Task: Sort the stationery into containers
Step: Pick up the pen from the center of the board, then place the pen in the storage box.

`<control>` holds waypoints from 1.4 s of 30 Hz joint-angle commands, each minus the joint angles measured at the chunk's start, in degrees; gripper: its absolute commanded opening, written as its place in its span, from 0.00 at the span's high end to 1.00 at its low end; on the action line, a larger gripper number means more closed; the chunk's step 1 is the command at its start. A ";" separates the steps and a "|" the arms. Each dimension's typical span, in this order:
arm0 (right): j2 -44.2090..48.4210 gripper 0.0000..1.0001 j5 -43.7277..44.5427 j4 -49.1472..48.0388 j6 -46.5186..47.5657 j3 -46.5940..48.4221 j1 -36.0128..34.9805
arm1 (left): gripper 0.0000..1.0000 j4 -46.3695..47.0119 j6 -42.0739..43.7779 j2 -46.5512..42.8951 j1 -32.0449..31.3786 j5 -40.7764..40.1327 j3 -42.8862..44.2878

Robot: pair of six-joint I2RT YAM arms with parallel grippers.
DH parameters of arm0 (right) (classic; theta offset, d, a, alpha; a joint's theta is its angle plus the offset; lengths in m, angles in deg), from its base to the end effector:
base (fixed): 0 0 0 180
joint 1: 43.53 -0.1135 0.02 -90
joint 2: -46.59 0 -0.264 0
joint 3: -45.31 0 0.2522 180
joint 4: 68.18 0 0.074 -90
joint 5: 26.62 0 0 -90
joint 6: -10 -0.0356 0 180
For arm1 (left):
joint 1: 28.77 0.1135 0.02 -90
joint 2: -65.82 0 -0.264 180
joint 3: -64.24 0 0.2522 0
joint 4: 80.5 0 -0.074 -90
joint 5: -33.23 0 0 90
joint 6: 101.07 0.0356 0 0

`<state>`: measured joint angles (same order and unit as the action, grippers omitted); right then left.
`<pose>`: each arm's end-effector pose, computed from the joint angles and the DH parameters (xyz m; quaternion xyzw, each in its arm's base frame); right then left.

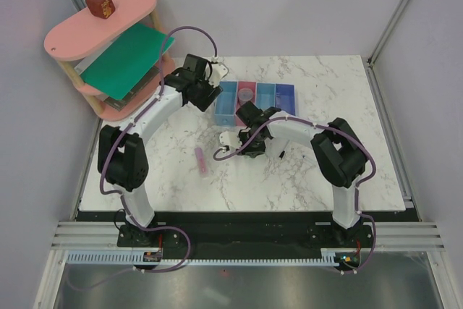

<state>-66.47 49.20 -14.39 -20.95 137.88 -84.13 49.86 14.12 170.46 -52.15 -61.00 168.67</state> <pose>0.2897 0.2598 0.1637 -0.7620 0.6213 0.0989 0.1536 0.3769 -0.1601 0.2843 0.3745 0.8608 0.0401 0.3424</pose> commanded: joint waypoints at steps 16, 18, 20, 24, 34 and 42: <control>17.79 0.90 19.87 -11.88 -13.25 0.56 2.01 | 0.30 -0.25 3.11 -12.00 0.26 7.38 -16.75; 15.07 0.90 23.66 -17.32 -15.01 1.70 3.68 | 0.30 -0.16 4.25 -12.18 0.00 10.27 -18.85; 11.13 0.90 24.45 -21.20 -16.94 5.03 6.84 | 0.30 0.11 4.87 -11.92 -0.53 11.96 -19.83; 3.65 0.90 24.90 -25.17 -20.89 11.88 10.62 | 0.31 0.46 5.83 -10.69 -1.76 15.73 -20.10; -8.67 0.90 25.60 -29.30 -20.99 23.50 12.91 | 0.30 -1.29 1.36 -9.81 -2.81 12.50 -21.50; -7.97 0.88 26.13 -31.77 -22.83 20.61 13.35 | 0.30 -7.01 -5.76 -8.93 -2.99 10.38 -23.08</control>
<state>-75.84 74.30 -42.02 -41.54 158.56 -71.03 46.47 13.36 160.95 -54.88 -49.48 146.25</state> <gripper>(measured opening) 0.300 0.699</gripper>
